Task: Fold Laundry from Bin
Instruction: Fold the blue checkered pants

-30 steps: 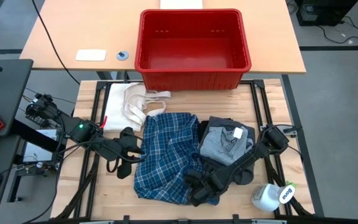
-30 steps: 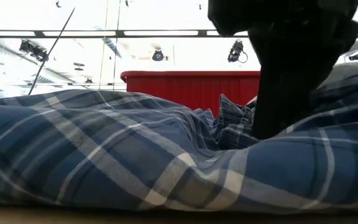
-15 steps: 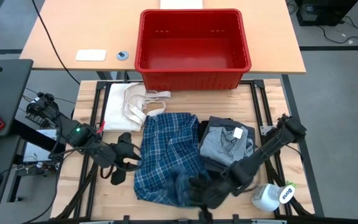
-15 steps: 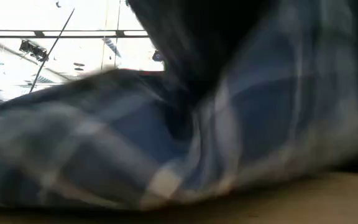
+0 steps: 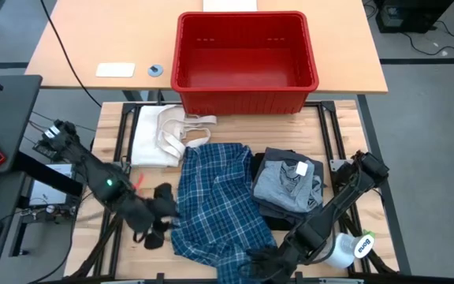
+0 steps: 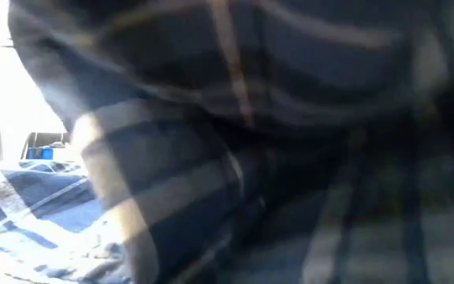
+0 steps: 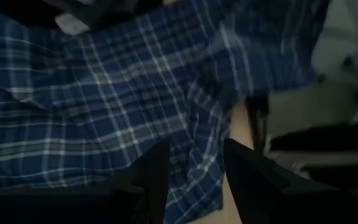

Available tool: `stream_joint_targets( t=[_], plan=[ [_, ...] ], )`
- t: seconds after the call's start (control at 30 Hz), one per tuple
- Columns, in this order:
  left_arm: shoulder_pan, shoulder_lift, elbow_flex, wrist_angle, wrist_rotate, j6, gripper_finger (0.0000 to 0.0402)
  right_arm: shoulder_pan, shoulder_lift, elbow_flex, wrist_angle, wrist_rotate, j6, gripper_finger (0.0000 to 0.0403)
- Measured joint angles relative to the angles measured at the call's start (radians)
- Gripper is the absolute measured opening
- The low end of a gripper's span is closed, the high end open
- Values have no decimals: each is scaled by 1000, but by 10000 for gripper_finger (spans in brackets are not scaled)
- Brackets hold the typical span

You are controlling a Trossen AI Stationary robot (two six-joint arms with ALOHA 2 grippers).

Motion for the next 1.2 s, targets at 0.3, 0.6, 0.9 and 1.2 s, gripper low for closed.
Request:
stream_joint_targets(
  t=[0.3,0.6,0.9,1.2],
  plan=[
    [34,82,-1,-29,-49,19,152,2,-7,2,-64,-10,151,98],
    [238,-54,1,-125,24,122,152,-68,-50,89,-215,-147,211,168],
    [676,-43,-107,-52,249,431,152,-424,-87,111,-499,162,-208,165],
    [1055,39,-216,99,493,496,159,-859,-87,75,-442,246,-755,165]
  ],
)
